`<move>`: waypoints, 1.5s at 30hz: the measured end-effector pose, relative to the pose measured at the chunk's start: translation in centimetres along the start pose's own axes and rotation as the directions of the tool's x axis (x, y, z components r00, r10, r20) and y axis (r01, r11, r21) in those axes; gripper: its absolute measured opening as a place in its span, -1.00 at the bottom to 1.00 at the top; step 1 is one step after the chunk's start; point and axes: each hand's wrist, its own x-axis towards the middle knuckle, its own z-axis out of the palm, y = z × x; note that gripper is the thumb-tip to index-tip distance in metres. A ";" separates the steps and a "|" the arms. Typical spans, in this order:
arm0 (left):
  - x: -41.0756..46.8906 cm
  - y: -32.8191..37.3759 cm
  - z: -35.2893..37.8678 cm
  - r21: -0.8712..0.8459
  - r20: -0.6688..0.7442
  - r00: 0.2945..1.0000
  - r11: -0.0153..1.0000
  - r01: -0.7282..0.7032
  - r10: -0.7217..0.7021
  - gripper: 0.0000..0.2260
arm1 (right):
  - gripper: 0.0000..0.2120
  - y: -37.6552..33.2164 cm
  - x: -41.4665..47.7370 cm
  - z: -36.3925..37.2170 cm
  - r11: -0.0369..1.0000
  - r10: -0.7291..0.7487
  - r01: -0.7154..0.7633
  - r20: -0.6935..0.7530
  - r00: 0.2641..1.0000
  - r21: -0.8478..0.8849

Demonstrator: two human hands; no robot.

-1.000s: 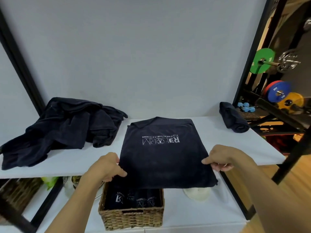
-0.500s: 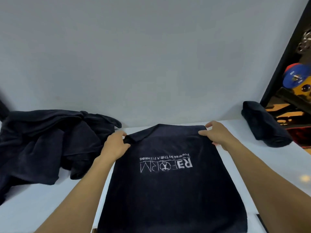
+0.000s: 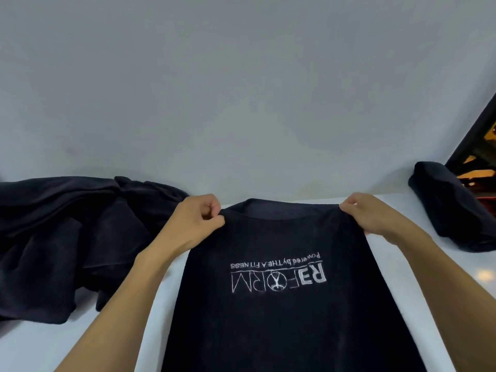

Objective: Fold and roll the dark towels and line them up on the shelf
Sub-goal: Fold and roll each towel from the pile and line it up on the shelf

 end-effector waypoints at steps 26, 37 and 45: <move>3.2 -3.7 -0.2 0.173 0.065 0.994 0.980 -0.095 0.085 -0.49 | -0.87 0.5 1.8 2.0 0.976 0.065 -0.102 -0.187 0.980 -0.194; 5.1 -3.2 -0.9 0.098 -0.240 0.951 0.969 0.226 -0.198 -0.75 | -0.82 0.8 1.2 1.5 0.980 0.031 -0.057 -0.136 0.990 -0.191; 4.6 -3.1 -0.5 0.233 0.040 0.948 0.926 0.297 -0.314 -0.85 | -0.87 0.8 0.9 1.1 0.995 0.038 -0.047 -0.103 0.994 -0.087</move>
